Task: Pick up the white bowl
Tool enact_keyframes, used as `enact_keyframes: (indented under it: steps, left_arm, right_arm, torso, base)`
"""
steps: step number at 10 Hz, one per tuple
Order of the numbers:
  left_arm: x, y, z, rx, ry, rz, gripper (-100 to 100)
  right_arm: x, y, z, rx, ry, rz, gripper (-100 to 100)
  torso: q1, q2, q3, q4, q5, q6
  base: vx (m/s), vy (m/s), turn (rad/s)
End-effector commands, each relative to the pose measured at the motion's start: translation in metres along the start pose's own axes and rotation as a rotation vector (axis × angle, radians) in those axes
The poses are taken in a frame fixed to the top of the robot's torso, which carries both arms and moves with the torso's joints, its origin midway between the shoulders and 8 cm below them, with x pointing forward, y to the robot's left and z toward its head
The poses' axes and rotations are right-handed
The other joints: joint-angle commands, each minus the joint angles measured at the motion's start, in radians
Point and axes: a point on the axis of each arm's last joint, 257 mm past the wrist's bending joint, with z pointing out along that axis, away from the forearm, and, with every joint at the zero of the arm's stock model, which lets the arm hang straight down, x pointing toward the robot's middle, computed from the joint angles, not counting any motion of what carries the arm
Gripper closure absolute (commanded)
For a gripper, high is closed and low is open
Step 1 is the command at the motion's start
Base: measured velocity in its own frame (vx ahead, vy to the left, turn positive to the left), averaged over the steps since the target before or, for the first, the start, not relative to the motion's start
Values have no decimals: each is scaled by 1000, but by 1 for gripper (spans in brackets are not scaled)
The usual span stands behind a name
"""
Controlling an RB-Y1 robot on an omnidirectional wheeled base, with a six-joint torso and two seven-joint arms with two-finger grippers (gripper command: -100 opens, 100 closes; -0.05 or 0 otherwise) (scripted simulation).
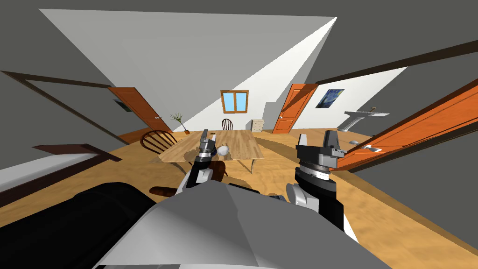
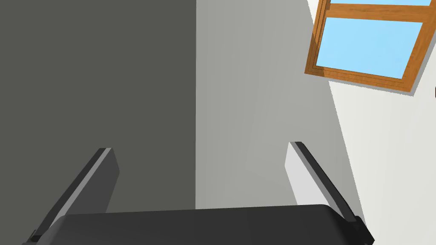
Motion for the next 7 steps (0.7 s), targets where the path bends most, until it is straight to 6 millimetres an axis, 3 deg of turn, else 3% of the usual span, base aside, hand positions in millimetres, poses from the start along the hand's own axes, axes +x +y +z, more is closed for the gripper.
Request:
enact_keyframes:
  steps: [1,7]
  left_arm:
    - [-4,9,2,-29,9,3,-100]
    - [-28,49,8,-162,-12,-7,-100]
  right_arm:
    - [0,0,0,0,0,0,0]
    - [0,0,0,0,0,0,0]
  torso:
    - [0,0,0,0,0,0]
    - [0,2,1,1,0,0]
  base:
    - [-20,-6,4]
    - [-39,-8,1]
